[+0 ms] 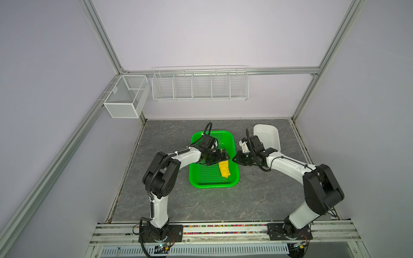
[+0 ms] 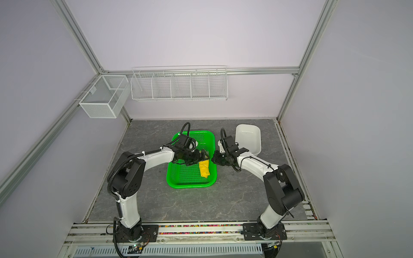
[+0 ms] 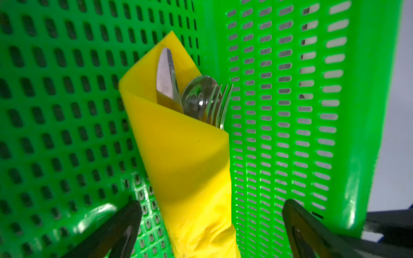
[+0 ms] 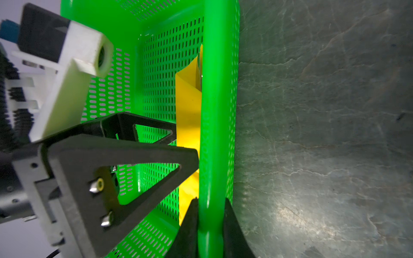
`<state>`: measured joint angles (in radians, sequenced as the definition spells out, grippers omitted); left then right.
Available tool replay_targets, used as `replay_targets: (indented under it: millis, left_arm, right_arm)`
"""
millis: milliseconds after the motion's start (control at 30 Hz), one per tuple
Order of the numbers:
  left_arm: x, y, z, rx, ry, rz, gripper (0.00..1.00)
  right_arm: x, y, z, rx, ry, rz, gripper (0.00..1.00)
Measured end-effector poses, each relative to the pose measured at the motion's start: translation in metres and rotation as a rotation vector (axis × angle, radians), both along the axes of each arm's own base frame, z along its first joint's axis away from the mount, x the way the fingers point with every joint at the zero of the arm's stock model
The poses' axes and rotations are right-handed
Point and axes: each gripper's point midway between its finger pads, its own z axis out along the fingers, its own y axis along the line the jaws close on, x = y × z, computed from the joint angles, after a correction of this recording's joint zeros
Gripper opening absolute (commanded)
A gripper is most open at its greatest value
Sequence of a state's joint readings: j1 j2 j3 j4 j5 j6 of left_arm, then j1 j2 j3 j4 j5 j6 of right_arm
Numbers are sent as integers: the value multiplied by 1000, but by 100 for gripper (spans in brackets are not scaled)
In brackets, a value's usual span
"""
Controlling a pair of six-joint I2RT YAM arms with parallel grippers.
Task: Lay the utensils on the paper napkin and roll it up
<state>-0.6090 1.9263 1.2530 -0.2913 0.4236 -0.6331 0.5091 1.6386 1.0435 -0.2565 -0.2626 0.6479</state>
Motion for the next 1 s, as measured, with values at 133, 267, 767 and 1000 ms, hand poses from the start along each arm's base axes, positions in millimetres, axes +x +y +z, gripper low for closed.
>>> replay_targets:
  millis: [133, 267, 767, 1000]
  left_arm:
    - [-3, 8, 21, 11, -38, 6, 100]
    - [-3, 15, 63, -11, -142, 15, 100]
    - [-19, 137, 163, 121, -621, 327, 100]
    - [-31, 242, 175, 329, -846, 627, 100]
  right_arm:
    - [0, 2, 1, 3, -1, 2, 35]
    - [4, 4, 8, 6, -21, 6, 52]
    - [2, -61, 120, -132, -372, -165, 82]
    - [-21, -159, 156, -399, -690, -431, 85]
